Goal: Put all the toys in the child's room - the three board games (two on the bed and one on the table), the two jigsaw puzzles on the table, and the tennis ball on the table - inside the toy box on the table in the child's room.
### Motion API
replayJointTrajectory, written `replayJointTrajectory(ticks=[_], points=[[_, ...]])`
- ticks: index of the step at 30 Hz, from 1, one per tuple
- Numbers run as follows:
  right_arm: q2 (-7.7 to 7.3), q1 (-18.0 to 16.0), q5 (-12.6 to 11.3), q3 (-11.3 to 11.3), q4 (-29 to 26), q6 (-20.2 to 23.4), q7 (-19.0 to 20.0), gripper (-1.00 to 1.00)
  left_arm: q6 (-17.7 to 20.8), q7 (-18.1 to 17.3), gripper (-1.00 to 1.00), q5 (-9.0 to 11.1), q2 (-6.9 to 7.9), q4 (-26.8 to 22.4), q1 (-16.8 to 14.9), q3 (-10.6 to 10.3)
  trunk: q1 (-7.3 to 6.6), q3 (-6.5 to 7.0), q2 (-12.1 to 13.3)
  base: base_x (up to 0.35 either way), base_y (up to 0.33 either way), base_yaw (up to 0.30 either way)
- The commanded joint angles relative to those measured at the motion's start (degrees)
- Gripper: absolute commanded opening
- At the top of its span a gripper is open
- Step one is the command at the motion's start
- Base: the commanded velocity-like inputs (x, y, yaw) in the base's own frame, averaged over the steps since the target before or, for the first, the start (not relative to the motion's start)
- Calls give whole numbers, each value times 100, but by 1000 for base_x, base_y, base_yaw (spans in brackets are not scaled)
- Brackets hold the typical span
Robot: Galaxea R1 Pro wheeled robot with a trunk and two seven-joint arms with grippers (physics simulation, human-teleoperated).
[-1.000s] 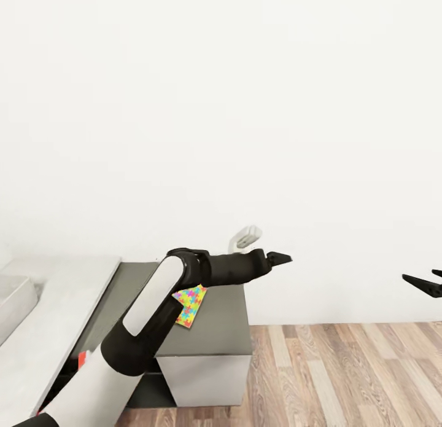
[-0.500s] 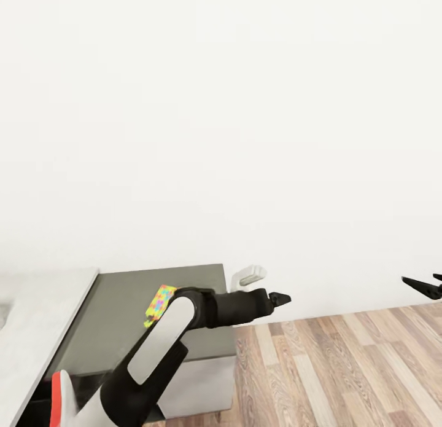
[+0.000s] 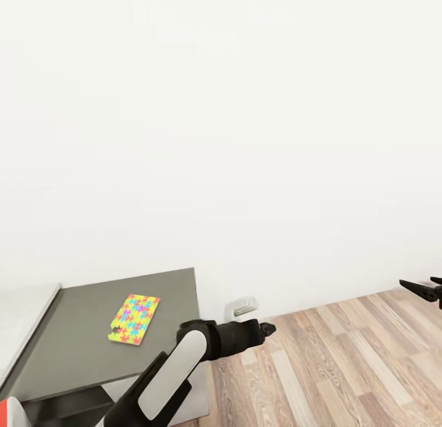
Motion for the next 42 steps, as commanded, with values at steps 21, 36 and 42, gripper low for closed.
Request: replayJointTrajectory(ticks=[21,36,42], points=[[654,-11,36,-8,11,-238,34,100,-655,-467,100,-609,-44,703,-2,-592,4,98,-13,0,-20,-153],[785,-46,562,-10,3,45,-321,100,-731,-540,100,-621,-32,1052,-2,-582,4,191,-13,0,-33,-206],[757,-67,668,-8,4,361,-456,100,-923,-545,100,-612,2,1357,-2,-537,4,232,-13,0,-9,-224]])
